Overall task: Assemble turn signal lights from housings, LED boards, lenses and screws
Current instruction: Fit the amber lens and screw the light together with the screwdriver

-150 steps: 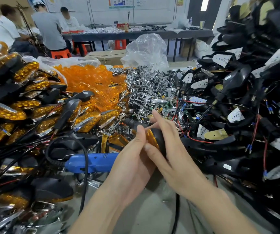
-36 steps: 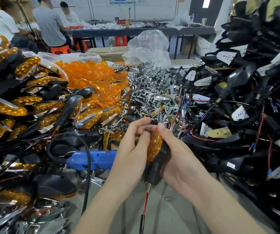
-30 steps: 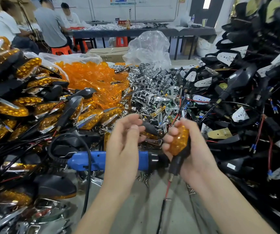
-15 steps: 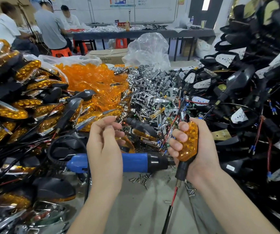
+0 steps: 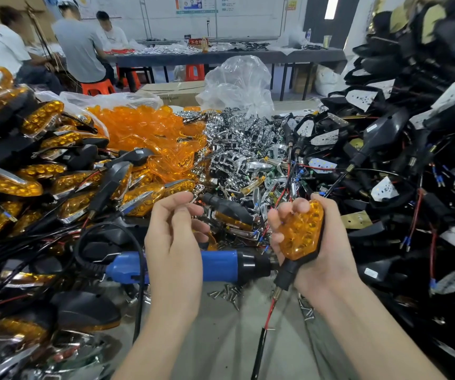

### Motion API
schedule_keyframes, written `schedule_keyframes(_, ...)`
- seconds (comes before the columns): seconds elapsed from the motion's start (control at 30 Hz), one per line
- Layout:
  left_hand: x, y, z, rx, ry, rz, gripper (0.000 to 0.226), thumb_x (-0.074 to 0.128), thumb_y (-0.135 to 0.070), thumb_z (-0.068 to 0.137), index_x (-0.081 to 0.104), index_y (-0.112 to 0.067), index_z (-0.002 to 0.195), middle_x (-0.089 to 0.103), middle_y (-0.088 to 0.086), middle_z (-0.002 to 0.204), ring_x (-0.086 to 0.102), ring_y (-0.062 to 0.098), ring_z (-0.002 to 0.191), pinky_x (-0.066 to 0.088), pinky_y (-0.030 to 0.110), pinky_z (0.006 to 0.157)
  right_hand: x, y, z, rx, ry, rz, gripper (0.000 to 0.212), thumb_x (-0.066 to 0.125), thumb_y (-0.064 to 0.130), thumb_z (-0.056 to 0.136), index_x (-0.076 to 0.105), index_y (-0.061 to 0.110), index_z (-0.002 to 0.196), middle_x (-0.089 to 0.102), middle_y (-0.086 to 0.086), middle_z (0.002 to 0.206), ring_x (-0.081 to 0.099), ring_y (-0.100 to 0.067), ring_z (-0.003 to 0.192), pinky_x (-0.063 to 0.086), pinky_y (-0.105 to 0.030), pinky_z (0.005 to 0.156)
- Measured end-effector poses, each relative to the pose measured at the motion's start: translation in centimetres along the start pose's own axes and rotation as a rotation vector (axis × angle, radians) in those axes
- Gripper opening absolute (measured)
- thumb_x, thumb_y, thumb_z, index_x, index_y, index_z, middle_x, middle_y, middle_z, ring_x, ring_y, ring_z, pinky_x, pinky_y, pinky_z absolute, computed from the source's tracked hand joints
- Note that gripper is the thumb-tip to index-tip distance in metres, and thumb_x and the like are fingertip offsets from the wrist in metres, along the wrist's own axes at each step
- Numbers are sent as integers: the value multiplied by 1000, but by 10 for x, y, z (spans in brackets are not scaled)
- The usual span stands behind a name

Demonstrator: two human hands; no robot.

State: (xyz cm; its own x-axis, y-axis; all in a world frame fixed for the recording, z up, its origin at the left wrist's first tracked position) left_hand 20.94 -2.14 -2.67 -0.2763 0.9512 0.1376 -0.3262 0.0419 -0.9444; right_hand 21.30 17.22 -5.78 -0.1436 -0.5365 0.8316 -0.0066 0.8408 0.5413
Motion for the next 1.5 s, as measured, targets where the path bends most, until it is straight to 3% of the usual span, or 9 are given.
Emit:
schedule_keyframes(0.07, 3, -2, -2, 9, 17, 1, 26, 41, -9, 104, 62, -23, 102, 66, -9, 83, 60, 11, 68, 53, 21, 62, -2, 0, -1, 1, -24, 62, 45, 49, 38, 99, 56, 21, 58, 53, 4, 57, 65, -17, 56, 60, -29, 58)
schedule_keyframes(0.2, 8, -3, -5, 15, 73, -15, 28, 41, -9, 104, 61, -26, 98, 66, -7, 83, 60, 13, 68, 53, 22, 63, 5, 0, -3, 48, 75, 97, 32, 49, 35, 90, 49, 23, 61, 38, 9, 48, 38, -9, 38, 40, -22, 36)
schedule_keyframes(0.37, 30, -3, -19, -10, 314, -52, 22, 43, -17, 102, 62, -24, 94, 64, 3, 80, 60, 22, 61, 50, 29, 51, 13, 1, -4, 15, 124, 22, 32, 49, 36, 88, 47, 23, 58, 37, 7, 47, 38, -11, 38, 40, -24, 38)
schedule_keyframes(0.47, 57, 4, -43, -13, 613, 105, 18, 46, -44, 97, 58, -31, 92, 63, -1, 77, 61, 20, 63, 50, 36, 53, 10, 5, -5, -30, 117, 90, 41, 49, 35, 91, 49, 22, 53, 47, 5, 50, 59, -17, 54, 62, -31, 70)
schedule_keyframes(0.6, 78, 13, -71, 35, 808, 290, 36, 47, -66, 90, 54, -41, 115, 60, -18, 103, 60, 1, 94, 49, 25, 78, 9, 7, -9, -48, 168, 66, 54, 49, 37, 96, 52, 22, 44, 77, -3, 95, 72, -27, 108, 51, -49, 105)
schedule_keyframes(0.73, 78, 8, -72, 30, 785, 256, 37, 58, -64, 85, 53, -45, 116, 62, -16, 106, 62, 3, 98, 51, 22, 79, 10, 1, -7, -31, 131, -42, 49, 52, 43, 94, 66, 24, 51, 75, -7, 121, 73, -25, 109, 54, -48, 99)
schedule_keyframes(0.87, 66, -1, -57, 104, 606, 275, 36, 72, -43, 83, 45, -42, 106, 66, -21, 101, 65, 1, 88, 47, 10, 68, 17, -4, -7, -58, 149, -89, 49, 48, 57, 97, 75, 24, 72, 77, -3, 97, 75, -25, 97, 61, -40, 83)
schedule_keyframes(1.03, 67, -1, -58, 112, 588, 300, 42, 65, -53, 74, 36, -48, 104, 57, -34, 111, 65, -4, 90, 50, 14, 72, 18, -8, -6, -91, 102, -93, 44, 61, 59, 87, 58, 23, 61, 55, 3, 63, 64, -20, 72, 60, -31, 72)
schedule_keyframes(1.5, 71, 5, -69, 153, 631, 369, 42, 64, -57, 73, 33, -50, 101, 64, -17, 97, 64, 2, 88, 53, 26, 75, 11, -4, -6, -77, 61, -18, 42, 54, 41, 89, 46, 24, 51, 43, 5, 49, 51, -17, 52, 59, -29, 69)
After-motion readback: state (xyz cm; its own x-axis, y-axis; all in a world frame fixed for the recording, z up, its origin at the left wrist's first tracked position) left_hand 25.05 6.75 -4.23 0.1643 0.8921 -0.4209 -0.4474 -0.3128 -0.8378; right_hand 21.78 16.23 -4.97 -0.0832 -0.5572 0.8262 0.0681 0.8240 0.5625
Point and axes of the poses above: each hand's wrist, its own z-axis towards the middle knuckle, its own x-axis out of the palm, y = z × x, the point moved 8 cm from there along z, towards the middle knuckle
